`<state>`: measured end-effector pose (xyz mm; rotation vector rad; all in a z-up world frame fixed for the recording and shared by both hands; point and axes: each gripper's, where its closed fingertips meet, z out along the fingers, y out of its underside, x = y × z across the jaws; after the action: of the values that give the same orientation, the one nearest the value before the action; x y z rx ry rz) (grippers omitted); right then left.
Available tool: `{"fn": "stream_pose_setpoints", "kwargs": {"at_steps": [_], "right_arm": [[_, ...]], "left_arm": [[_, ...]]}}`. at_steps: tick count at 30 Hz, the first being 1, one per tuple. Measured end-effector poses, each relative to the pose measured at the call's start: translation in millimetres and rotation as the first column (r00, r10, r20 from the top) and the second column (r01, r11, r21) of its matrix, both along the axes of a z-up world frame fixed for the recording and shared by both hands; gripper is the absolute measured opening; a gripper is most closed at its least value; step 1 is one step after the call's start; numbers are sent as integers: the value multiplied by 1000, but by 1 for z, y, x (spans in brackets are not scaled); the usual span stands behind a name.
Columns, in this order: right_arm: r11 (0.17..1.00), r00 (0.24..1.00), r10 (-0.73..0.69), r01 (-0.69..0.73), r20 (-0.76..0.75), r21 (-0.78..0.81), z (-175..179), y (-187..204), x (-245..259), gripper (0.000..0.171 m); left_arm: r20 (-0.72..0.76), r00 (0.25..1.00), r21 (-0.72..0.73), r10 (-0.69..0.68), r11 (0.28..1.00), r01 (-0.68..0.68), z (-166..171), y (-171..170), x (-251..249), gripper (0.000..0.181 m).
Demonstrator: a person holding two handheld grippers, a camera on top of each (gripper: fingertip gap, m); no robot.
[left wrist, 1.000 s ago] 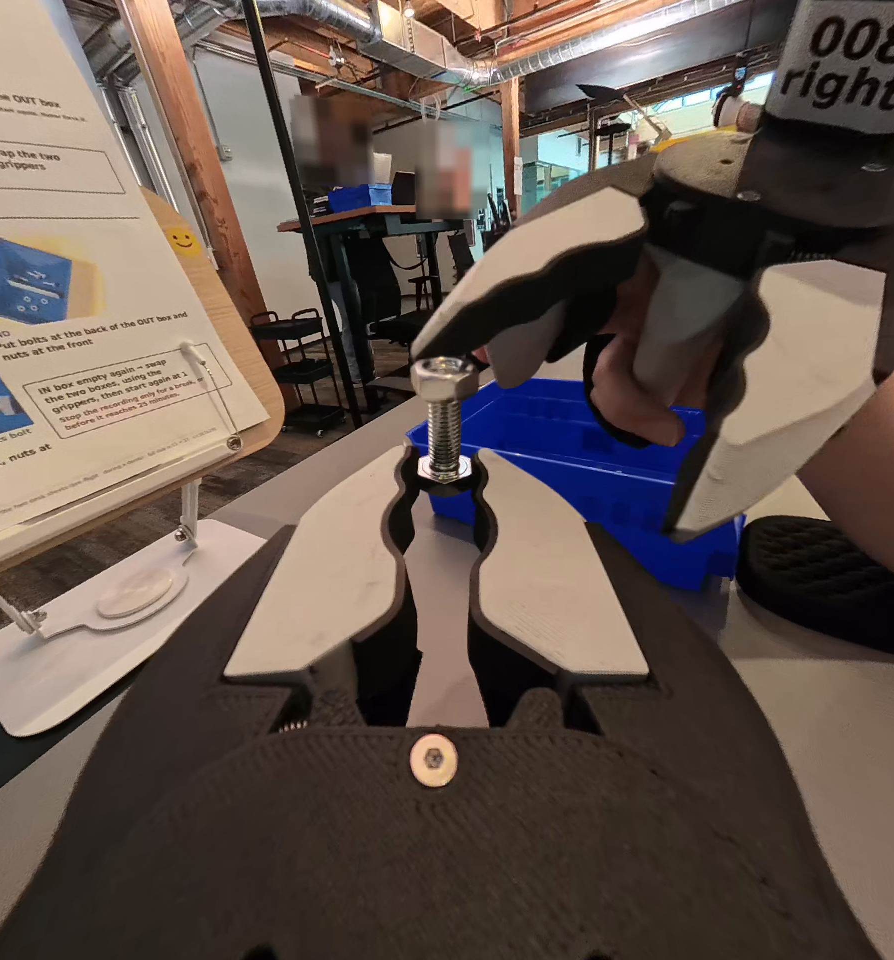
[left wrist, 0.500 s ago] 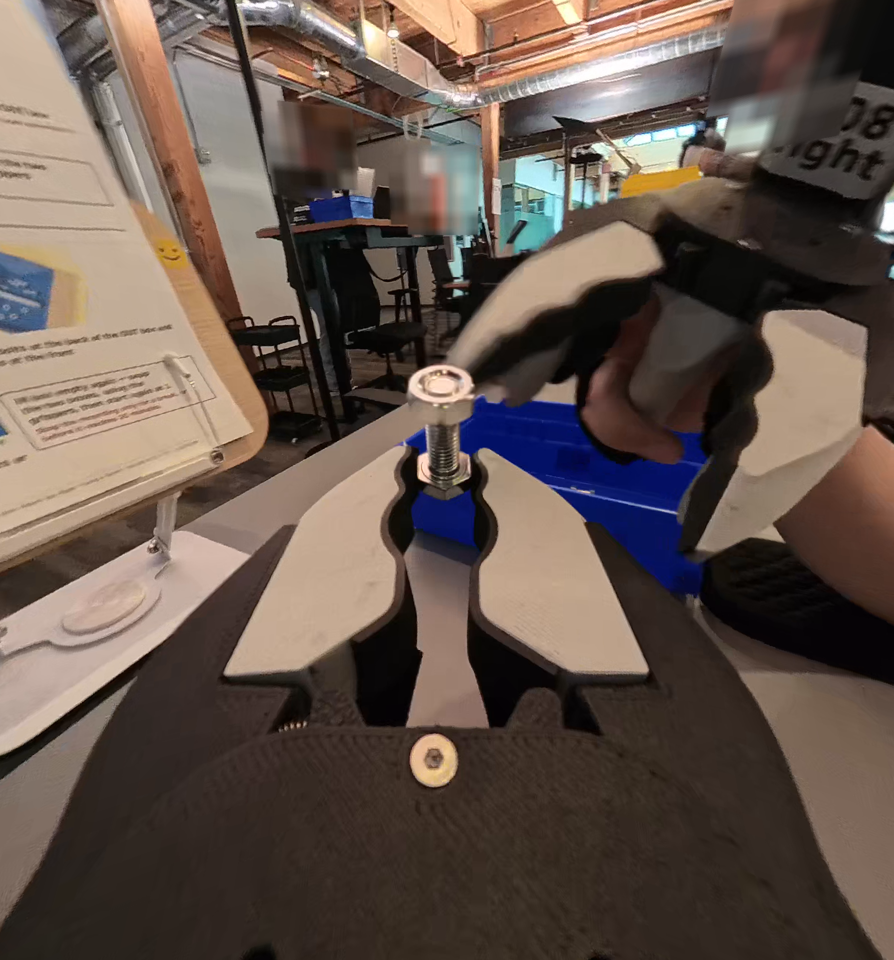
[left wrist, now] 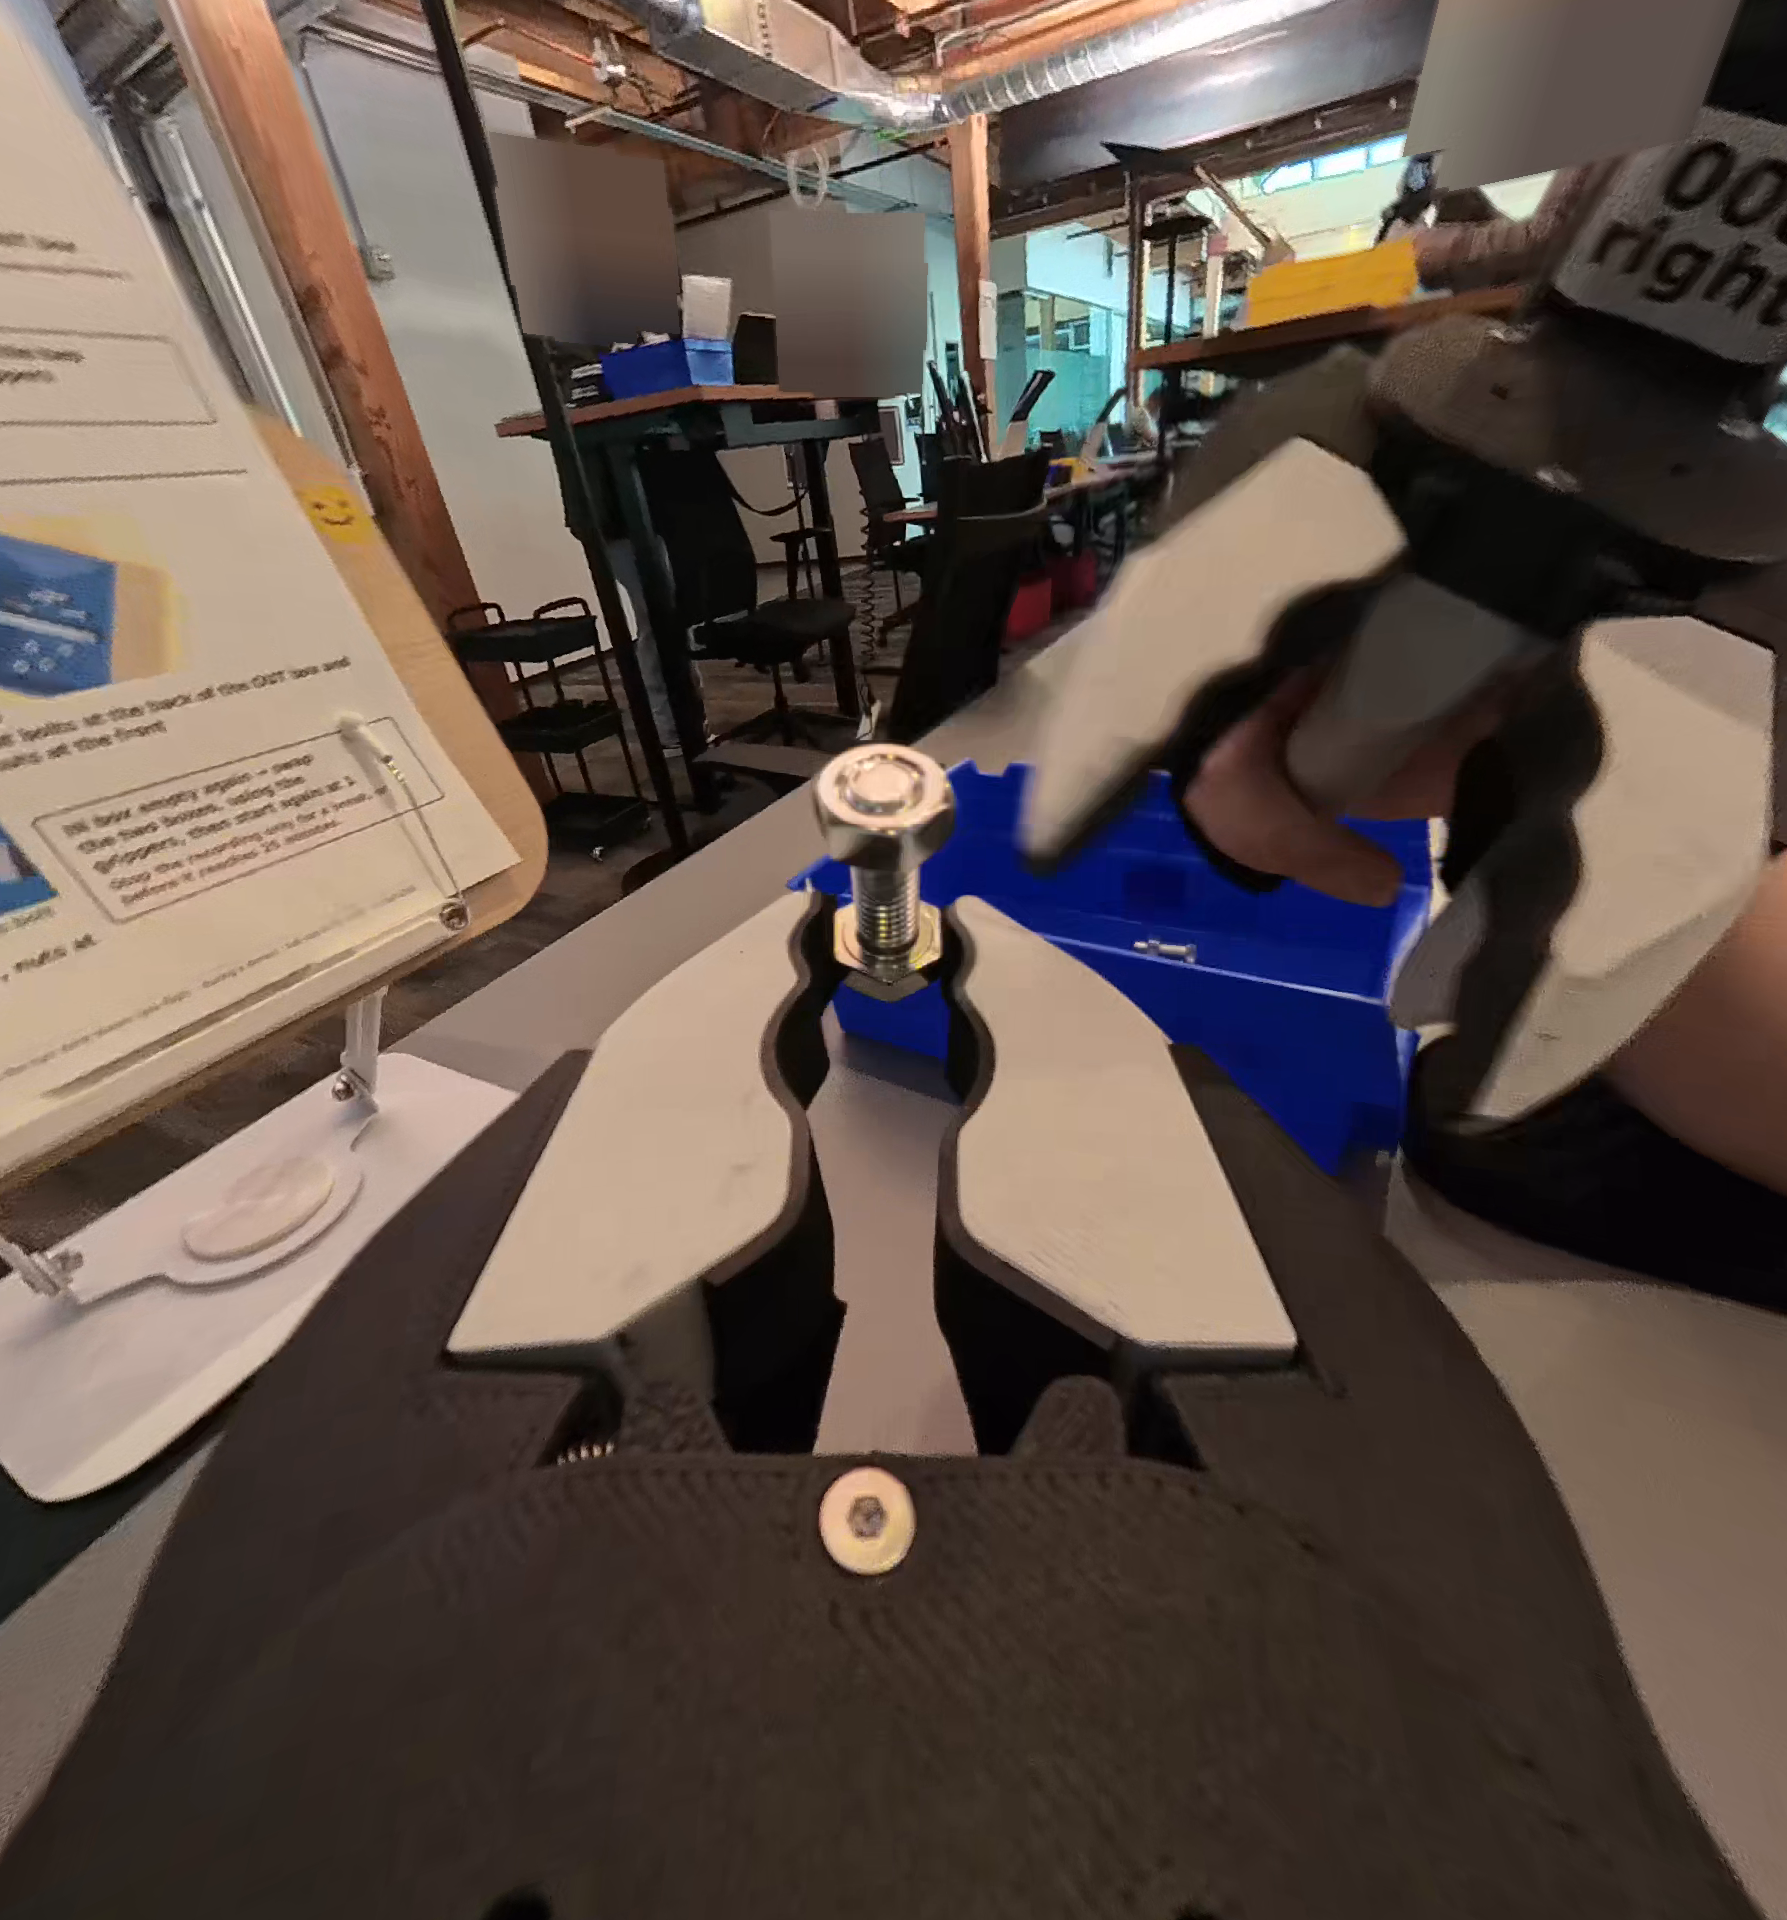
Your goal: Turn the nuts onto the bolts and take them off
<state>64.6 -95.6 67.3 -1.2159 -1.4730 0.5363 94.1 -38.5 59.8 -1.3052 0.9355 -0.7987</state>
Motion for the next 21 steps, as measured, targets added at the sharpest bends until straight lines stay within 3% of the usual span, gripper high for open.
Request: {"fn": "stream_pose_setpoints", "kwargs": {"at_steps": [3, 5, 7, 11, 14, 17, 21], "right_arm": [[996, 996, -76, 78, -36, 51, 12, 7, 7, 58], [993, 990, -93, 99, -104, 56, 20, 12, 6, 76], [996, 987, -71, 77, -145, 39, 20, 13, 0, 82], [1000, 998, -13, 15, -62, 24, 4, 5, -6, 84], [997, 999, 53, -53, -12, 54, 6, -13, 1, 61], [997, 997, -17, 23, -78, 77, 22, -4, 5, 65], [996, 990, -23, 34, -136, 78, 25, -1, -3, 77]], "left_arm": [[17, 1000, -33, -25, 999, 26, 0, 3, -5, 18], [-31, 998, -8, -47, 999, 47, -4, -2, 0, 18], [-76, 993, 11, -95, 995, 96, -8, -12, 9, 18], [-133, 988, 13, -77, 997, 80, -11, -12, 12, 18], [-119, 992, -44, -48, 998, 43, -7, -1, -1, 18], [-74, 993, -57, -90, 995, 86, 0, -7, -2, 18], [-141, 983, -26, -120, 993, 118, -4, -20, 9, 19]]}}
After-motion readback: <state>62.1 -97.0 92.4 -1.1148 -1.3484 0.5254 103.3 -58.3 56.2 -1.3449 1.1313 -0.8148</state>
